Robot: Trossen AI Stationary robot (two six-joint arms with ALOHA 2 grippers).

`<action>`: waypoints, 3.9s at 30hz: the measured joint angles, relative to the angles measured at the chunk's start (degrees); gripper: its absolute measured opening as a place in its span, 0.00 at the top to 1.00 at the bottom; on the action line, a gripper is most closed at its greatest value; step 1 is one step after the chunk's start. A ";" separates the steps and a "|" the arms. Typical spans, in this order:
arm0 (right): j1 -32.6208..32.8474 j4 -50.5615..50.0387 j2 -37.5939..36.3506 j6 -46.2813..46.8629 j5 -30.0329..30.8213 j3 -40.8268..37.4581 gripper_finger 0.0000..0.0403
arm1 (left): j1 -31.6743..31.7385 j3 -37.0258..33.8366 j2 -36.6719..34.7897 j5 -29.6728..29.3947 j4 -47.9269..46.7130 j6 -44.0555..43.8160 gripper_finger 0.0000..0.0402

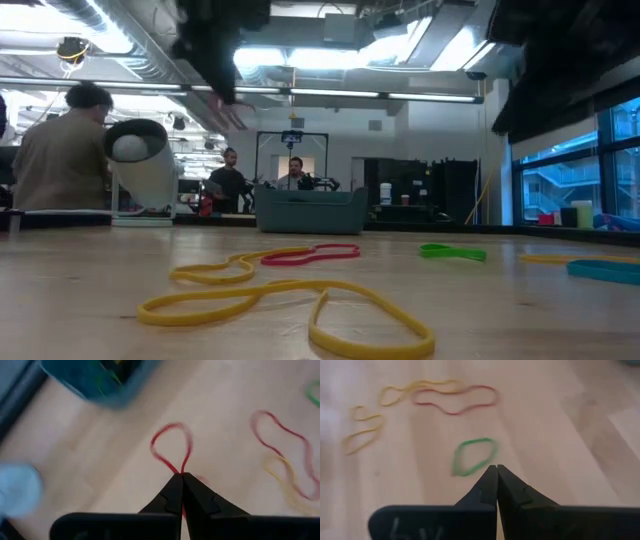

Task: Pick and place rubber bands into bin
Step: Put the red rubber band into the blue bin, then put the green rubber band into the blue bin

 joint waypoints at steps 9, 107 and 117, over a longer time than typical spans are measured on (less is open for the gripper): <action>-10.37 12.33 -0.13 0.15 -5.85 -8.47 1.00 | 19.69 0.09 0.57 5.80 18.83 30.80 1.00; -14.00 -27.91 28.02 15.69 -3.06 31.62 0.98 | 5.90 -49.75 -46.31 6.69 39.74 21.25 1.00; -13.27 -29.58 39.80 27.06 -13.21 38.76 0.79 | 5.94 -50.27 -49.53 9.27 36.97 23.72 0.99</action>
